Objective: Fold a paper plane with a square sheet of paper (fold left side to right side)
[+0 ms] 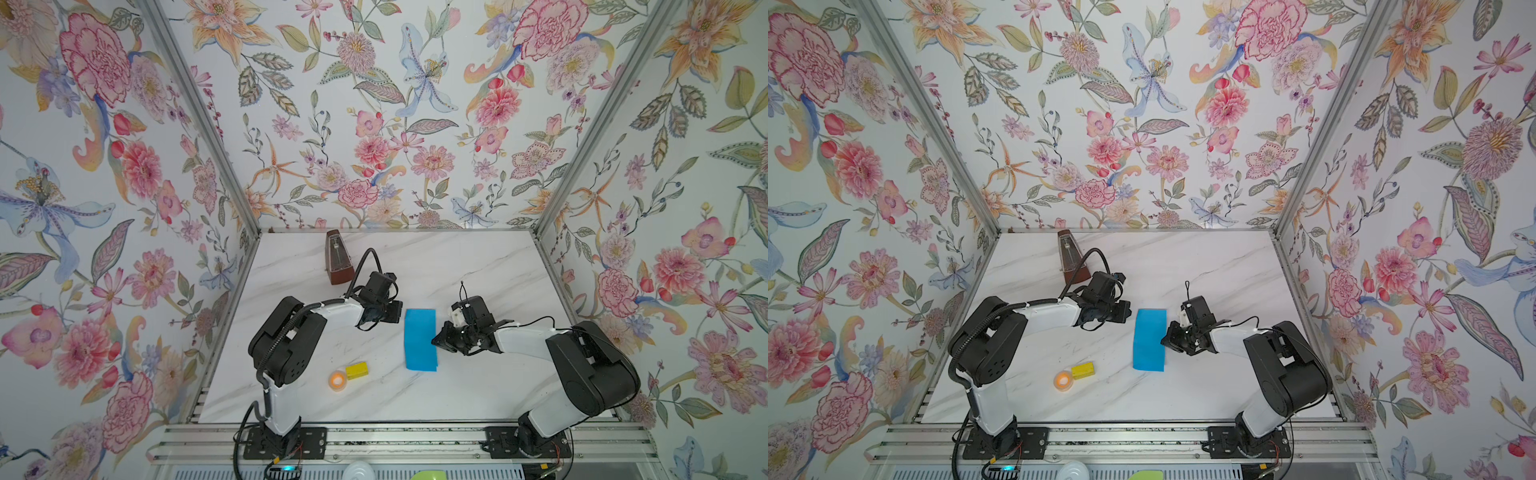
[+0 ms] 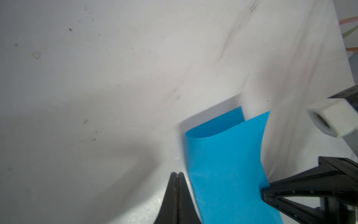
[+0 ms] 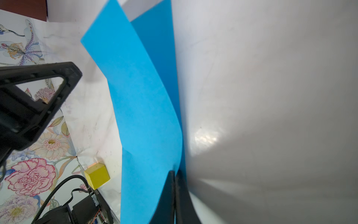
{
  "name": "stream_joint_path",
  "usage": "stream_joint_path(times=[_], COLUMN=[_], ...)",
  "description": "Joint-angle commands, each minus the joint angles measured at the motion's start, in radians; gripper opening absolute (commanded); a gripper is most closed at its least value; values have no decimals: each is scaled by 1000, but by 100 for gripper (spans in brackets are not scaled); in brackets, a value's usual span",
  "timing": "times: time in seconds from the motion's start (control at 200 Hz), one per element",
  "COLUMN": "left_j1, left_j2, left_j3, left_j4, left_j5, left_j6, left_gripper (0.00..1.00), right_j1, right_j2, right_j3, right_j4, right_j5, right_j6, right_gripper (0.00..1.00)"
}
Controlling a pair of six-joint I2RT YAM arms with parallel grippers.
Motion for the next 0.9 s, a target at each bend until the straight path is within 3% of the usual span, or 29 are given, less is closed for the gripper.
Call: stream_joint_path(times=[0.0, 0.38, 0.53, 0.746, 0.891], left_j1=[-34, -41, -28, 6, 40], left_j2=[1, 116, 128, 157, 169], left_j3=[50, 103, 76, 62, 42], left_j4=[26, -6, -18, -134, -134], left_j5=[75, 72, 8, -169, -162], left_j6=[-24, -8, 25, 75, 70], left_gripper=[0, 1, 0, 0, 0], right_j1=[-1, -2, -3, -3, -1], right_j2=[26, 25, 22, 21, 22], right_j3=[-18, -18, -15, -20, -20], right_j4=[-111, -113, -113, -112, -110], right_j5=[59, 58, 58, 59, 59], right_j6=[-21, -23, -20, -20, -18], right_gripper=[6, 7, 6, 7, 7])
